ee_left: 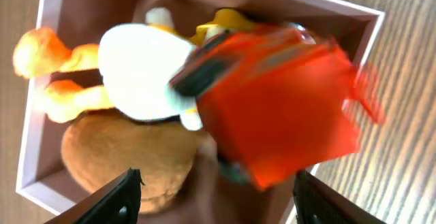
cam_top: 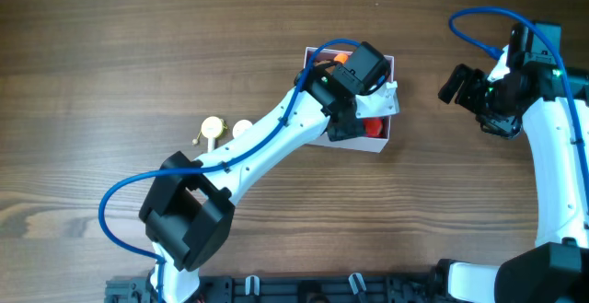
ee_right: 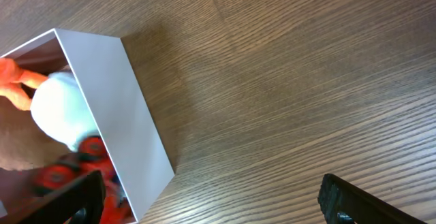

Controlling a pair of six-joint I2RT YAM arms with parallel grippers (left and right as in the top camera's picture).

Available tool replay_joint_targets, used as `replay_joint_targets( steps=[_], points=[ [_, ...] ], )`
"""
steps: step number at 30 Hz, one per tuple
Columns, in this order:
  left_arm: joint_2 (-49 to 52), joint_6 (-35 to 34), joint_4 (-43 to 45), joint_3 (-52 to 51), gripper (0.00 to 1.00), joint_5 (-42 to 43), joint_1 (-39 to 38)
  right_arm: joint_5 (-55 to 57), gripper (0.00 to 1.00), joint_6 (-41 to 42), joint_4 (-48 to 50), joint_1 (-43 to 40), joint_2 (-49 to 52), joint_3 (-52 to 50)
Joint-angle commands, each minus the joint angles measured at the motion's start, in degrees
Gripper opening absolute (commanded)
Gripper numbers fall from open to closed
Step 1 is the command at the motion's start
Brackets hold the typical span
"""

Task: Pack container
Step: 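Carry the truck right into the box and release it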

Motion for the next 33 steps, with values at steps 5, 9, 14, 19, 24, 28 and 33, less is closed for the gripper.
replay_joint_targets(
  steps=[5,9,14,19,24,28,33],
  points=[
    [-1.0,-0.6,-0.1,0.9,0.70,1.9,-0.4,0.1,1.00,-0.6,0.0,-0.1,0.4,0.1],
    [-2.6,-5.4,1.0,0.9,1.00,-1.0,-0.4,0.2,1.00,-0.6,0.0,-0.1,0.4,0.1],
    [-6.1,-13.3,2.0,0.9,0.97,0.2,-0.5,0.1,1.00,-0.5,0.0,-0.1,0.4,0.1],
    [-8.9,-13.5,2.5,0.9,1.00,5.1,-1.5,0.1,1.00,-0.6,0.0,-0.1,0.4,0.1],
    [-8.8,-17.6,3.1,0.9,0.96,6.1,-1.8,0.1,1.00,-0.5,0.0,-0.1,0.4,0.1],
    [-8.7,-19.5,3.0,0.8,1.00,6.1,-1.7,0.1,1.00,-0.5,0.0,-0.1,0.4,0.1],
    [-6.3,-20.2,3.1,0.7,0.79,6.1,0.3,0.1,1.00,-0.4,-0.1,-0.1,0.4,0.1]
  ],
)
